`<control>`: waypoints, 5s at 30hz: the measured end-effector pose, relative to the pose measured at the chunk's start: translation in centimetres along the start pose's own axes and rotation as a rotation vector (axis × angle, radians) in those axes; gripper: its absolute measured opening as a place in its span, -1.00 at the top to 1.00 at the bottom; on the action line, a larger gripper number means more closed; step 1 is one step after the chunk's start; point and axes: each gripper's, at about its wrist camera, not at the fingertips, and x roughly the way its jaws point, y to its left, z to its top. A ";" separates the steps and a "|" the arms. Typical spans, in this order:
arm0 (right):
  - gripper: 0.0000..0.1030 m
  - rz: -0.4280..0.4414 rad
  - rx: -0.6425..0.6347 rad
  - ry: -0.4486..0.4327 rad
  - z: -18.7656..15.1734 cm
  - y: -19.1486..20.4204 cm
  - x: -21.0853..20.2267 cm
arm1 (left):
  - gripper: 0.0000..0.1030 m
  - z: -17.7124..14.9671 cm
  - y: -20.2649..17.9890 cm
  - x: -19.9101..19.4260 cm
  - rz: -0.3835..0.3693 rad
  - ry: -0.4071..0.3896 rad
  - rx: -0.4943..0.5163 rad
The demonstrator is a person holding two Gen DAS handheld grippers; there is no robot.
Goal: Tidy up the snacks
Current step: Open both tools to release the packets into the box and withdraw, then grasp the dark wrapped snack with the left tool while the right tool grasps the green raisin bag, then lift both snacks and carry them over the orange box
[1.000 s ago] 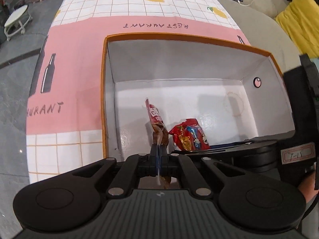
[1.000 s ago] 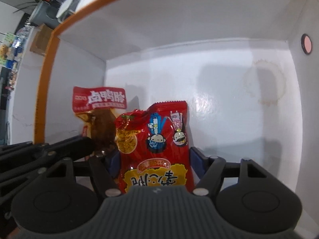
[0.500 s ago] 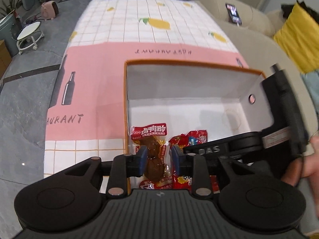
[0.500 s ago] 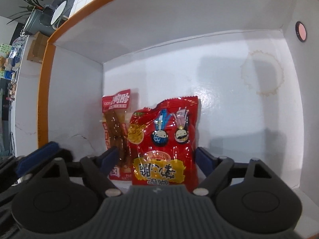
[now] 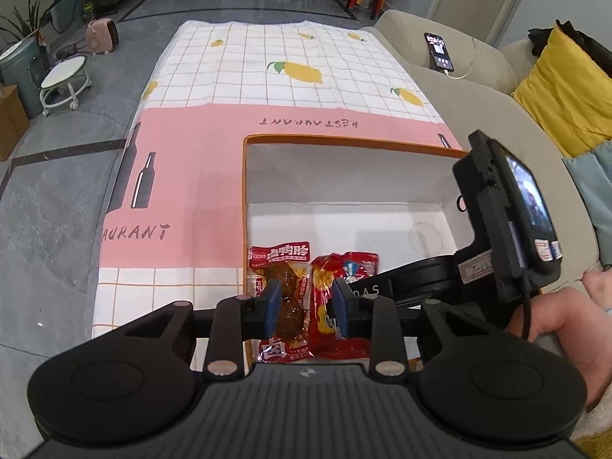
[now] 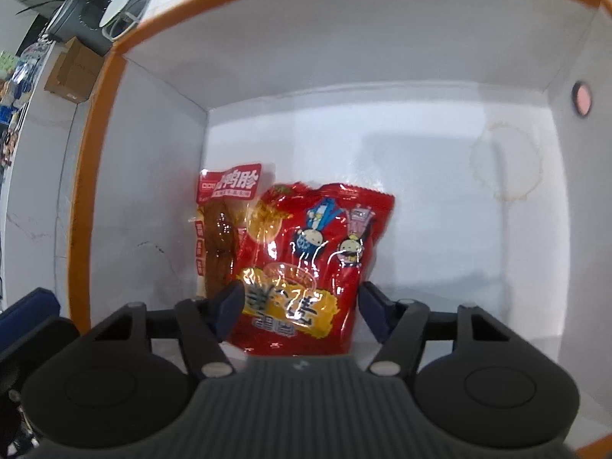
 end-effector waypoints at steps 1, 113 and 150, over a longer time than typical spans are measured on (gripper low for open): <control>-0.25 0.001 -0.014 -0.011 -0.2 0.2 -0.4 | 0.32 -0.1 -0.3 -0.2 0.008 -0.009 0.006; 0.11 0.075 -0.020 -0.196 -28.5 -8.2 -4.6 | -0.23 -20.8 -7.3 3.1 -0.079 0.238 0.239; 0.37 0.036 -0.133 -0.335 -31.0 -6.4 -13.2 | -0.09 -16.8 -7.7 -7.7 -0.099 -0.045 0.117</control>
